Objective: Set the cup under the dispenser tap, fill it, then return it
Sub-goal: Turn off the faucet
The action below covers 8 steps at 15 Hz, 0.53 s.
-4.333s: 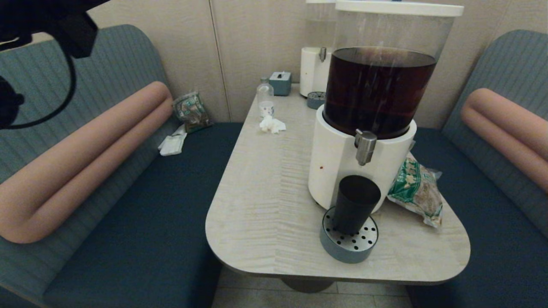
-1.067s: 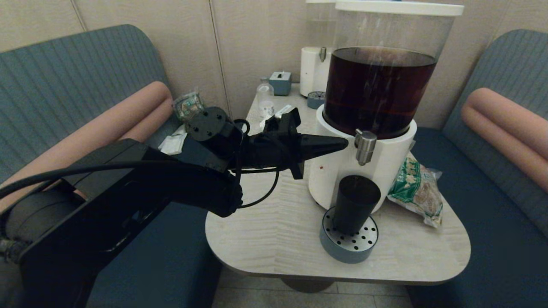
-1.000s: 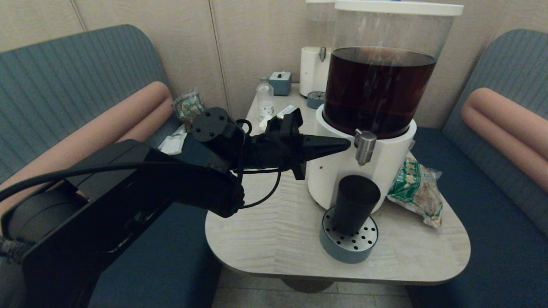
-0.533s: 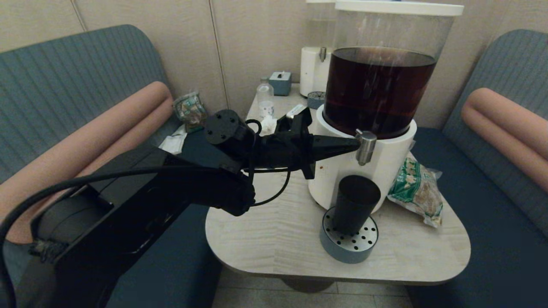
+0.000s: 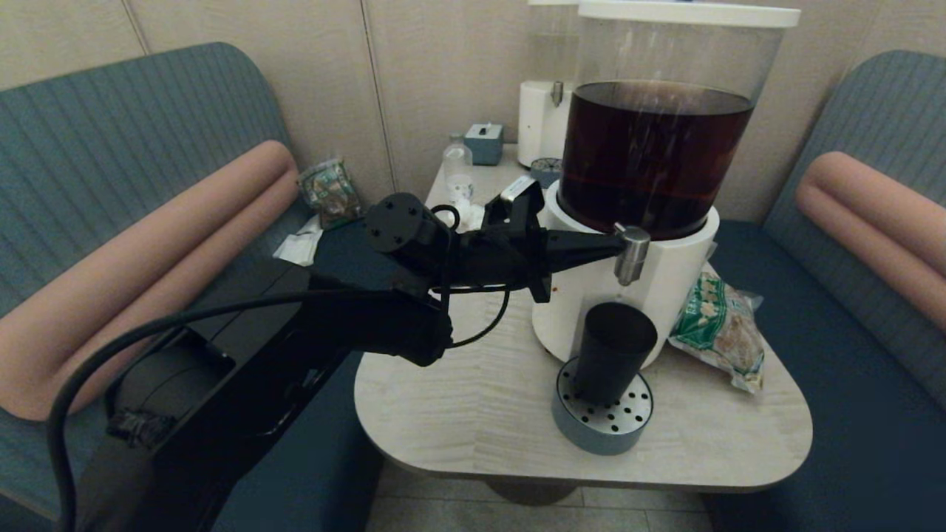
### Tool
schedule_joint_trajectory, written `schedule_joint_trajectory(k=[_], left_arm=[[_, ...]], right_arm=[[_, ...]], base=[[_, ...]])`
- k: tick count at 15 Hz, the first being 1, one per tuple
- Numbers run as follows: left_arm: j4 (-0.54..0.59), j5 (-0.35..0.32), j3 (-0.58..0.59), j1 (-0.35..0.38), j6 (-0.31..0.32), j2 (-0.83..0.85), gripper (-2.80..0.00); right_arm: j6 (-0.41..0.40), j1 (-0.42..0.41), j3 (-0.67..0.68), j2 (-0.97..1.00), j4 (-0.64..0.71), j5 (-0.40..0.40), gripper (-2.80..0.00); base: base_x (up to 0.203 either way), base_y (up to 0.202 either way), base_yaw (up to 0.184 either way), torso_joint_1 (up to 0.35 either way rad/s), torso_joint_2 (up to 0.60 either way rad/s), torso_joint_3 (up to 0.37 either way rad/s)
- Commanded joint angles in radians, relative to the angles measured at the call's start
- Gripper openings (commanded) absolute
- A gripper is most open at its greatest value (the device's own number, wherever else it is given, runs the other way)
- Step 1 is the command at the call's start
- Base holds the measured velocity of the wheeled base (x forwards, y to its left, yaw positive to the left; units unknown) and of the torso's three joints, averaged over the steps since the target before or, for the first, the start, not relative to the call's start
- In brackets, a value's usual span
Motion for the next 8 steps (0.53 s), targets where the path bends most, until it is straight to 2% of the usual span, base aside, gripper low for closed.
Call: schedule_joint_trajectory(k=[1, 8], left_arm=[[-0.009, -0.005, -0.039, 0.005, -0.018, 0.006, -2.8], [-0.009, -0.003, -0.091, 0.011, -0.027, 0.043, -2.8]], right_arm=[[-0.001, 0.0, 0.0, -0.001, 0.0, 0.001, -2.8], [-0.002, 0.0, 0.0, -0.001, 0.0, 0.001, -2.8]], base=[[0.0, 0.0, 0.0, 0.0, 0.0, 0.0], [0.0, 0.0, 0.0, 0.0, 0.0, 0.0]])
